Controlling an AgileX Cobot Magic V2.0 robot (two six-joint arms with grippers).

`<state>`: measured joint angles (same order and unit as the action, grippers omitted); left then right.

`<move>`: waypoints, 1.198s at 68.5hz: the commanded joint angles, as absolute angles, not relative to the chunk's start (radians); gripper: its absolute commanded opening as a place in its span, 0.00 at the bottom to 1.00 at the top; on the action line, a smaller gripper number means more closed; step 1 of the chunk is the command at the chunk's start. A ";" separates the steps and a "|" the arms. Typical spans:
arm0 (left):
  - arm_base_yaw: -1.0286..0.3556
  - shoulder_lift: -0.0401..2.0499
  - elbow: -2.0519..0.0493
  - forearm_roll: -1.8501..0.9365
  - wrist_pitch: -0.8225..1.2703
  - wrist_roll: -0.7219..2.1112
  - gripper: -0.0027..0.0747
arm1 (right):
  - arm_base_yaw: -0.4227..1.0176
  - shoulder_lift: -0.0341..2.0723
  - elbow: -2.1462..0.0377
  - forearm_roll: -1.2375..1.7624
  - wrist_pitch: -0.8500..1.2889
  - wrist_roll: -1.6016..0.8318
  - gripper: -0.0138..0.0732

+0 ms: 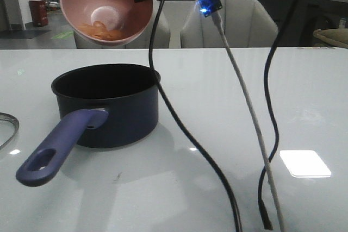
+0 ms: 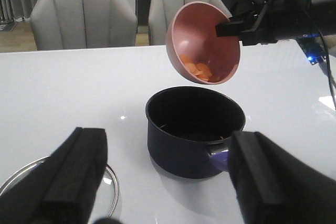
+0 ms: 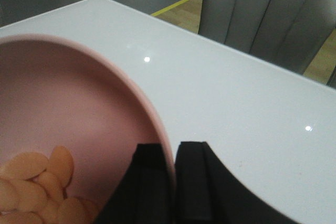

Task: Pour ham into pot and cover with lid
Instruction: 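Tilt the pink bowl with the right gripper to pour carrots into pot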

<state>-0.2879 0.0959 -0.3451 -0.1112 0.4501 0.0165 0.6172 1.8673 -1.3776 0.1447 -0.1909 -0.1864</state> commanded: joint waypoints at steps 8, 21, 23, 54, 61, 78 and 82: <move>-0.297 0.106 -0.373 -0.119 0.375 0.017 0.69 | 0.615 1.808 -1.325 0.151 -0.415 -0.337 0.32; -0.297 0.106 -0.373 -0.119 0.375 0.017 0.69 | 0.626 1.812 -1.319 0.154 -0.468 -0.559 0.32; -0.297 0.106 -0.373 -0.119 0.375 0.017 0.69 | 0.630 1.813 -1.319 0.162 -0.479 -0.603 0.32; -0.297 0.106 -0.373 -0.119 0.375 0.017 0.69 | 0.760 1.911 -1.319 0.419 -0.905 -1.262 0.32; -0.297 0.106 -0.373 -0.119 0.375 0.017 0.69 | 0.774 1.921 -1.319 0.416 -0.978 -1.328 0.32; -0.297 0.106 -0.373 -0.119 0.375 0.017 0.69 | 0.777 1.944 -1.299 0.331 -1.110 -1.422 0.32; -0.297 0.106 -0.373 -0.119 0.375 0.017 0.69 | 0.777 1.946 -1.299 0.340 -1.090 -1.409 0.32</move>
